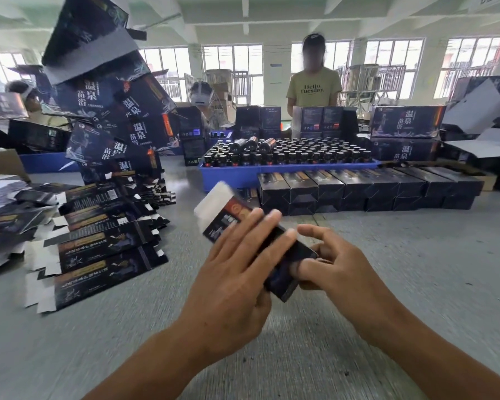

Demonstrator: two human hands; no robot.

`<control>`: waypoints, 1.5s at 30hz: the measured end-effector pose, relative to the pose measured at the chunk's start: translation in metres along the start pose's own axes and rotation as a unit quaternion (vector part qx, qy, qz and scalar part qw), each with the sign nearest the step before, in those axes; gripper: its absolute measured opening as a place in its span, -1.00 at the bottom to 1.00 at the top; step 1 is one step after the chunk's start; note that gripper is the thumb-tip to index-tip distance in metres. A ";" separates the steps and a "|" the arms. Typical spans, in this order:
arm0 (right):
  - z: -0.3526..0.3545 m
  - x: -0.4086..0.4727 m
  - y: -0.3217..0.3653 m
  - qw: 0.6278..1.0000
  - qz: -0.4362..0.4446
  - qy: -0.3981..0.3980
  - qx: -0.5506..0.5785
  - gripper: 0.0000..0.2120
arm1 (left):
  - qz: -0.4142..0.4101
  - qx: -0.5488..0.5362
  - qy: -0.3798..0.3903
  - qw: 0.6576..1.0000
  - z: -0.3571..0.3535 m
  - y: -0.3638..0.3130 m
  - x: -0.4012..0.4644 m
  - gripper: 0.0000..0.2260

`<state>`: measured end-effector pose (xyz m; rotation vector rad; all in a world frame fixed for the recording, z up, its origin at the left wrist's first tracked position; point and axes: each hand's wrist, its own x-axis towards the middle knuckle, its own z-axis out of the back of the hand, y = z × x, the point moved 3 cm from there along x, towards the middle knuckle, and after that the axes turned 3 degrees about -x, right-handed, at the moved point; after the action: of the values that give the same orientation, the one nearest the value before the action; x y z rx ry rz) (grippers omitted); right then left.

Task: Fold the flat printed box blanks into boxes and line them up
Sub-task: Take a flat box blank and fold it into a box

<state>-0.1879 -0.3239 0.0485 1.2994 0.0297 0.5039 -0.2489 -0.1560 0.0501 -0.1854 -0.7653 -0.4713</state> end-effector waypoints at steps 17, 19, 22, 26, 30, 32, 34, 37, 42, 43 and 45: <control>-0.003 -0.002 -0.009 0.992 -0.082 0.090 -0.029 -0.66 | 0.334 -0.542 -0.040 0.770 0.009 0.030 0.001 -0.49; -0.001 -0.002 -0.006 0.994 -0.058 0.087 -0.036 -0.67 | 0.332 -0.550 -0.030 0.766 0.009 0.033 0.000 -0.55; 0.005 -0.001 0.001 0.999 -0.013 0.043 -0.001 -0.54 | 0.323 -0.547 0.003 0.772 0.006 0.034 -0.001 -0.65; 0.014 0.002 0.006 0.997 0.036 -0.005 0.067 -0.49 | 0.323 -0.531 0.045 0.782 -0.002 0.031 -0.005 -0.69; 0.013 0.001 0.007 0.995 0.050 -0.003 0.081 -0.56 | 0.320 -0.535 0.021 0.782 -0.002 0.031 -0.005 -0.60; 0.012 0.001 0.007 0.995 0.056 -0.004 0.082 -0.57 | 0.308 -0.539 -0.011 0.784 0.001 0.031 -0.004 -0.50; 0.012 0.001 0.008 0.995 0.064 -0.005 0.081 -0.58 | 0.275 -0.530 -0.035 0.801 0.005 0.028 -0.002 -0.50; 0.011 -0.001 0.010 0.994 0.083 -0.007 0.069 -0.65 | 0.232 -0.492 -0.050 0.837 0.010 0.022 -0.001 -0.55; 0.008 -0.006 0.019 0.993 0.117 -0.010 0.010 -0.52 | 0.220 -0.447 -0.015 0.867 0.014 0.025 0.000 -0.47; 0.007 -0.006 0.020 0.993 0.122 -0.005 0.009 -0.50 | 0.220 -0.445 -0.013 0.868 0.016 0.026 0.001 -0.45; 0.008 -0.006 0.021 0.992 0.129 0.005 0.004 -0.48 | 0.219 -0.445 -0.010 0.868 0.017 0.026 0.001 -0.45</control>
<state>-0.1977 -0.3295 0.0685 1.3162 -0.1308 0.7314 -0.2465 -0.1279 0.0627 -1.2077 -0.4511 -0.3548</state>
